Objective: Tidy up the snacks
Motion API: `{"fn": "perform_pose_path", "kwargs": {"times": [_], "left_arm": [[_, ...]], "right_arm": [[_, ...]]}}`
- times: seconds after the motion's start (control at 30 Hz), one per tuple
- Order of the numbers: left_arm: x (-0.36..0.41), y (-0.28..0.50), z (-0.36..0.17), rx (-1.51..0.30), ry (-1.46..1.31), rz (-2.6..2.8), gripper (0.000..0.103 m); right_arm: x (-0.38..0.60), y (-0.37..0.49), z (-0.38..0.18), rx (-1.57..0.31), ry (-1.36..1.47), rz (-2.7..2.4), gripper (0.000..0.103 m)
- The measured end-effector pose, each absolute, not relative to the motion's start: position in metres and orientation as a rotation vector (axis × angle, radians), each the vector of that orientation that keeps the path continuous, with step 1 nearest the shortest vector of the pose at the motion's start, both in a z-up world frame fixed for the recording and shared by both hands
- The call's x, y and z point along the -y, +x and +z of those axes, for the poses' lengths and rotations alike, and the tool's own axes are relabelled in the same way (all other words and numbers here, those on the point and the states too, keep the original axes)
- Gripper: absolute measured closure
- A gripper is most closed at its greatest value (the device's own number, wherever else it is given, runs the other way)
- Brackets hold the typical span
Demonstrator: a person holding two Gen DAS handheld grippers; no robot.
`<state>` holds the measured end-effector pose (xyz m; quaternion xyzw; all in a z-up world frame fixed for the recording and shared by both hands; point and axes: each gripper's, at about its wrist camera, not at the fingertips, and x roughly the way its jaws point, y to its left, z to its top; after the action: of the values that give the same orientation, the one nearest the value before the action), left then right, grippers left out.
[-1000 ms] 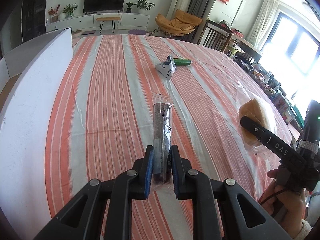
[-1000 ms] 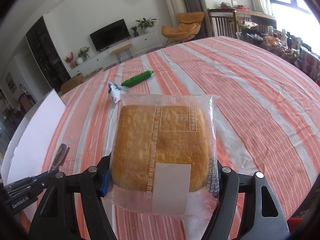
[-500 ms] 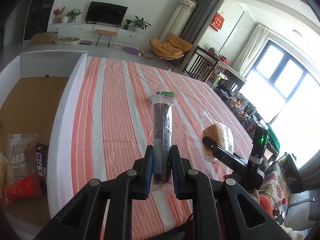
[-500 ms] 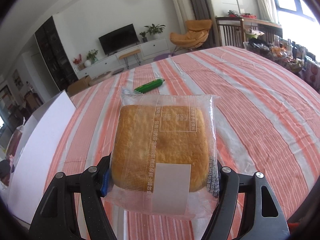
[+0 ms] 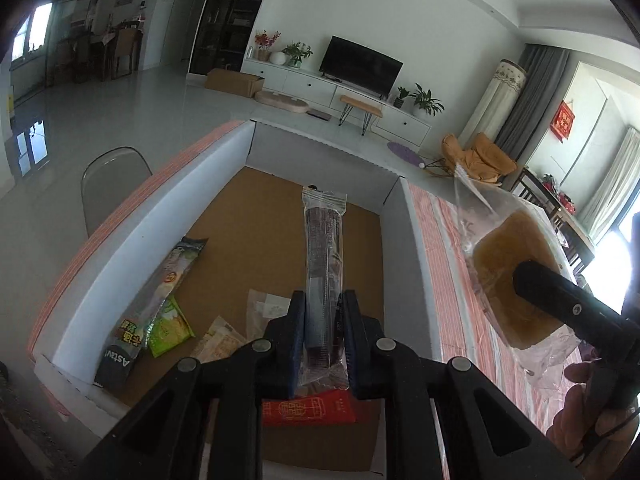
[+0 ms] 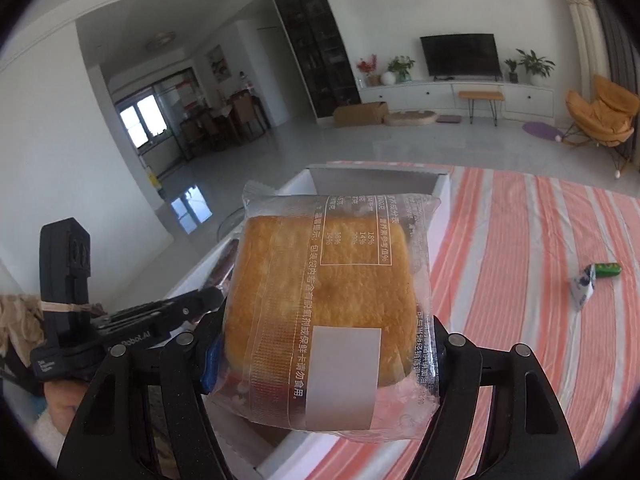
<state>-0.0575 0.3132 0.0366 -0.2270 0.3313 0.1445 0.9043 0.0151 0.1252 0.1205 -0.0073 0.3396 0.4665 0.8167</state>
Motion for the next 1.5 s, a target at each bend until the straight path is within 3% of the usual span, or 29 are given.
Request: {"fn": "perform_pose_path", "kwargs": {"times": [0.03, 0.07, 0.13, 0.2, 0.3, 0.67, 1.03, 1.27, 1.5], "left_arm": [[-0.319, -0.061, 0.031, -0.691, -0.466, 0.340, 0.079], [-0.324, -0.065, 0.027, -0.700, -0.469, 0.365, 0.071], [-0.333, -0.071, 0.020, -0.712, -0.481, 0.410, 0.020], [-0.334, -0.080, 0.019, -0.672, -0.462, 0.460, 0.010], [-0.328, -0.079, 0.018, -0.661, -0.368, 0.505, 0.005], [-0.264, -0.045, 0.018, -0.710, -0.085, 0.573, 0.004], [-0.227, -0.030, 0.031, -0.711, -0.055, 0.487, 0.004], [-0.163, -0.011, 0.041, -0.759, -0.073, 0.192, 0.004], [-0.082, 0.053, 0.034, -0.910, -0.145, -0.148, 0.004]], "right_arm": [[-0.147, 0.016, 0.120, -0.754, -0.035, 1.030, 0.016], [-0.167, 0.019, 0.116, -0.794, -0.061, 1.040, 0.015], [-0.185, 0.024, 0.111, -0.829, -0.053, 1.070, 0.015], [-0.184, 0.025, 0.108, -0.829, -0.020, 1.086, 0.015], [-0.165, 0.027, 0.103, -0.815, 0.007, 1.072, 0.015], [-0.113, 0.028, 0.052, -0.829, -0.106, 0.852, 0.015], [-0.072, 0.037, 0.033, -0.841, -0.061, 0.766, 0.015], [0.020, 0.068, -0.029, -0.867, -0.129, 0.445, 0.015], [0.150, 0.079, -0.057, -0.894, 0.217, 0.146, 0.016]]}}
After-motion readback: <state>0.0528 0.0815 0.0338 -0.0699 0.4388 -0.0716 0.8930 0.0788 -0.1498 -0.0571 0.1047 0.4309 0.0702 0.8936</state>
